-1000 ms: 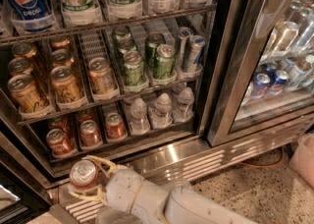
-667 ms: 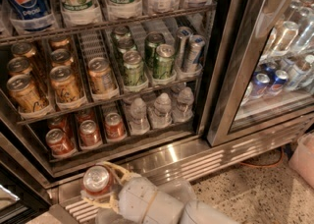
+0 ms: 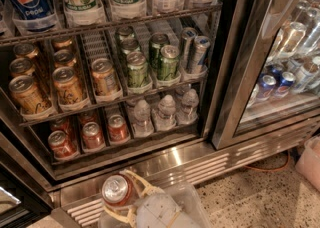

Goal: Pick coke can from bottom shelf of fridge

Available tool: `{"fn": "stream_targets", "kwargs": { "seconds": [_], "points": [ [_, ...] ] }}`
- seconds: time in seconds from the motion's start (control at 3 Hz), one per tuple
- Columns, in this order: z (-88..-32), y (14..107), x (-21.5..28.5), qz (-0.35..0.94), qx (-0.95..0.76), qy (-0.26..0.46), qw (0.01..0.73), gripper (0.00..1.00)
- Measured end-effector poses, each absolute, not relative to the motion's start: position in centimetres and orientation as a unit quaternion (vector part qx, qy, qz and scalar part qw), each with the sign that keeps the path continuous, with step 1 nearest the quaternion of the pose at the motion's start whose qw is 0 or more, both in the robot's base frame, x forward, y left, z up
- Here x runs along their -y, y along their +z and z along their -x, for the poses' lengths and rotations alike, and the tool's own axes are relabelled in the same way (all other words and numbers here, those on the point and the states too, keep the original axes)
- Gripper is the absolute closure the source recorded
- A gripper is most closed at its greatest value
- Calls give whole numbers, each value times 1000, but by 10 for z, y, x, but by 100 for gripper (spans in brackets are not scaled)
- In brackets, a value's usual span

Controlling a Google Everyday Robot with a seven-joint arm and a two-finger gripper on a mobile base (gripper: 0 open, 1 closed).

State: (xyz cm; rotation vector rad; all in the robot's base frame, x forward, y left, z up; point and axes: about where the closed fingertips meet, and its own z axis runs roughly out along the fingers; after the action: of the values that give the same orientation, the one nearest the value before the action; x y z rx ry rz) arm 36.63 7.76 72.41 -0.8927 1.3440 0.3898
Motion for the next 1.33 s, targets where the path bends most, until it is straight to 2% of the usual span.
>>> {"fn": "stream_targets", "kwargs": {
  "seconds": [0.33,0.67,1.33],
  "points": [
    [-360,724,-59,382,-613,137,678,100],
    [-361,724,-62,386,-612,136,677,100],
    [-404,759,-57,379,-596,96,701,100]
  ]
}}
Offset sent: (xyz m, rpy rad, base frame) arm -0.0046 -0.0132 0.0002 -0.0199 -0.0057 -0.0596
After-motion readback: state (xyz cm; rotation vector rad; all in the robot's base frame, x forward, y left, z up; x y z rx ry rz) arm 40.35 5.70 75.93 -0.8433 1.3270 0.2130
